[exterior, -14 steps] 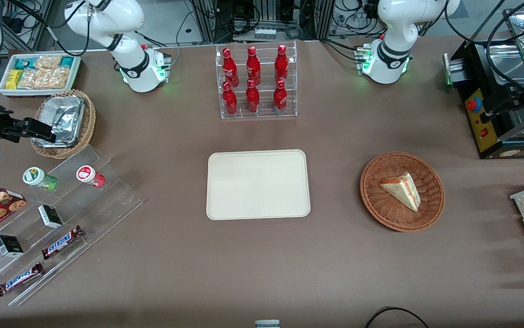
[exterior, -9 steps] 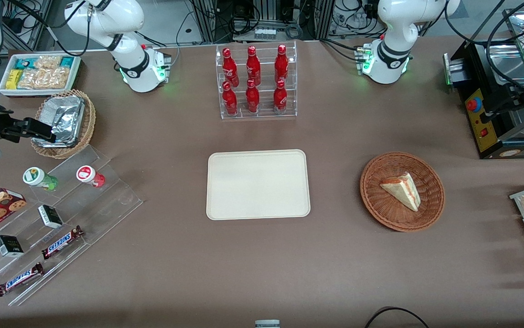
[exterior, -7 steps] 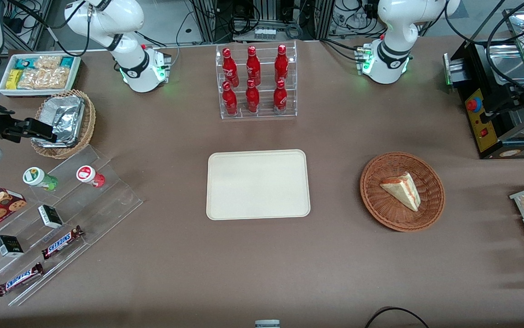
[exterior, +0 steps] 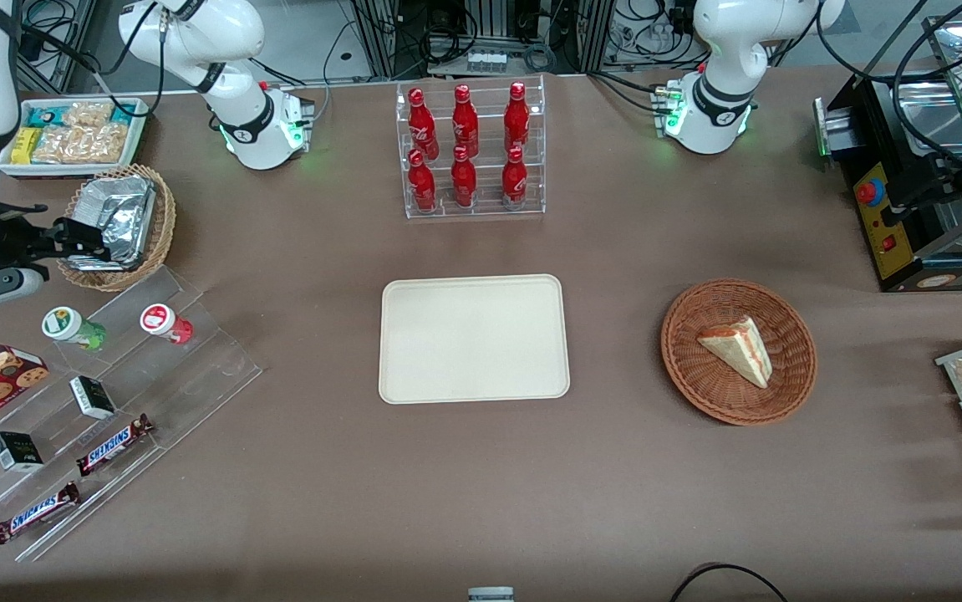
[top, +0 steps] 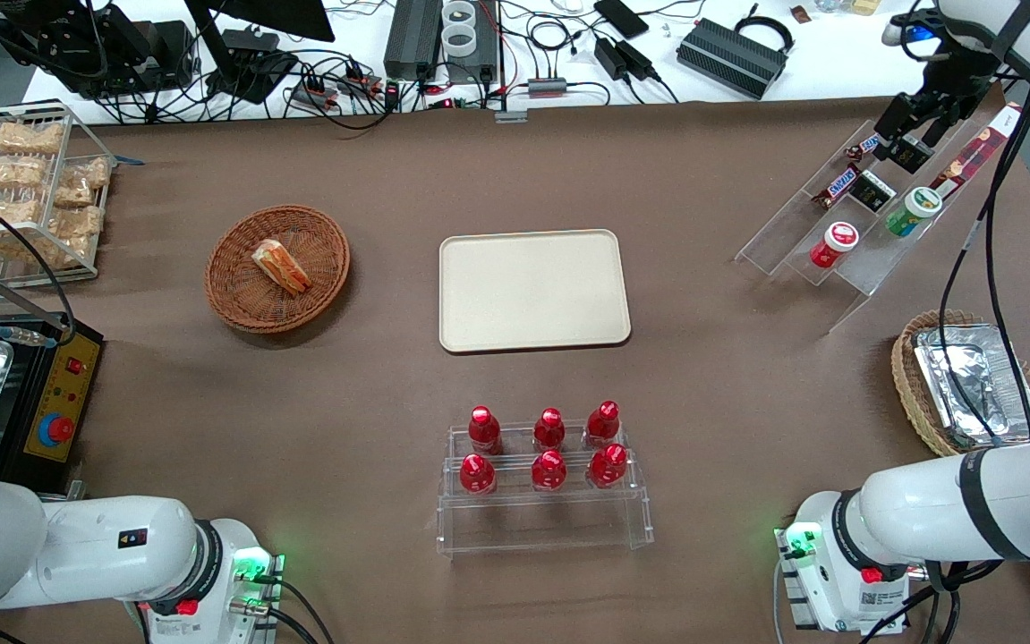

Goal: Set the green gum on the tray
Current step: 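Move the right gripper down toward the green-lidded gum tub on the shelf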

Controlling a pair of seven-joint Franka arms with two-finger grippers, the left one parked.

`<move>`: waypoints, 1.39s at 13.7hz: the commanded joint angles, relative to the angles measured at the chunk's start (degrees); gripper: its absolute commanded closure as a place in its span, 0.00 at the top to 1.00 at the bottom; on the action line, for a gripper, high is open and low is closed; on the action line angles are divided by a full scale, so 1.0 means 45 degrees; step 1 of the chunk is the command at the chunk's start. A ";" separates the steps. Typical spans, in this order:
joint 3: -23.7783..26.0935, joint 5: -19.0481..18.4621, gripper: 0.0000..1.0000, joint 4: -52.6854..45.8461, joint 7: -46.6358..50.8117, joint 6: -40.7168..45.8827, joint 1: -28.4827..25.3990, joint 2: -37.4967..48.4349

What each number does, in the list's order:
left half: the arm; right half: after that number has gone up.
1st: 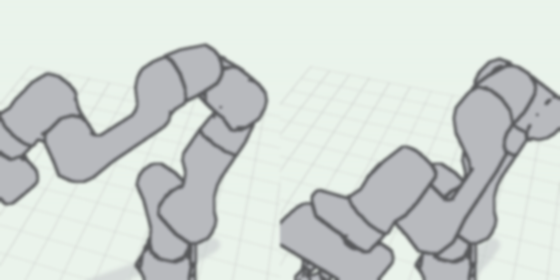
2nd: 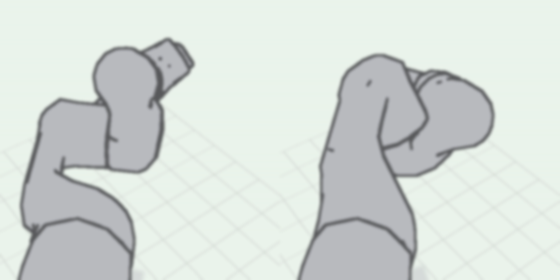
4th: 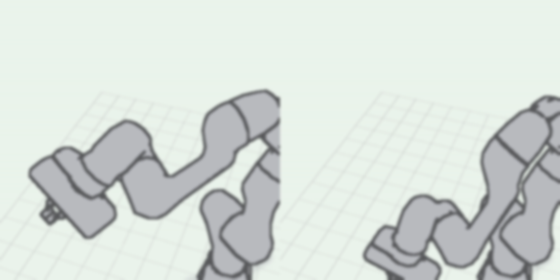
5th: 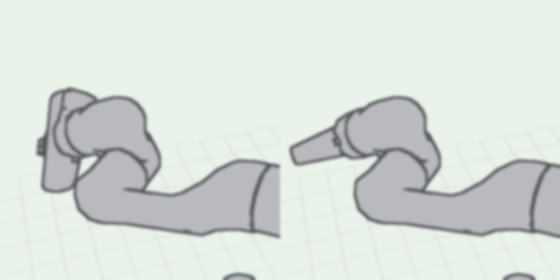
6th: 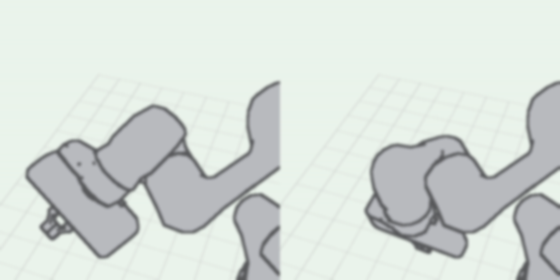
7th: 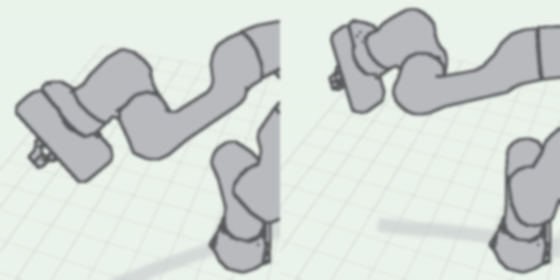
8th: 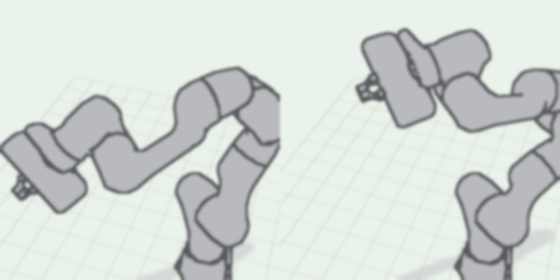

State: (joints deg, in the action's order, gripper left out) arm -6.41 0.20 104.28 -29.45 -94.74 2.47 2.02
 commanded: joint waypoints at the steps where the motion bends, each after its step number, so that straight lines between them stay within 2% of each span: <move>1: -0.0079 -0.0491 1.00 0.2094 -0.2723 -0.2238 0.0465 0.0917; 4: -0.0138 -0.0513 1.00 0.3951 -0.5224 -0.5110 0.1653 0.1290; 7: -0.0157 -0.0396 1.00 0.4598 -0.6128 -0.6324 0.2339 0.1173; 13: -0.0392 -0.0337 1.00 0.5420 -0.6287 -0.8221 0.2556 0.0550; 19: -0.0412 -0.0064 1.00 0.5421 -0.6287 -0.9003 0.2595 -0.0213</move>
State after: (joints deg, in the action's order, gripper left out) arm -8.23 -0.94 128.42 -56.95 -132.83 13.79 1.86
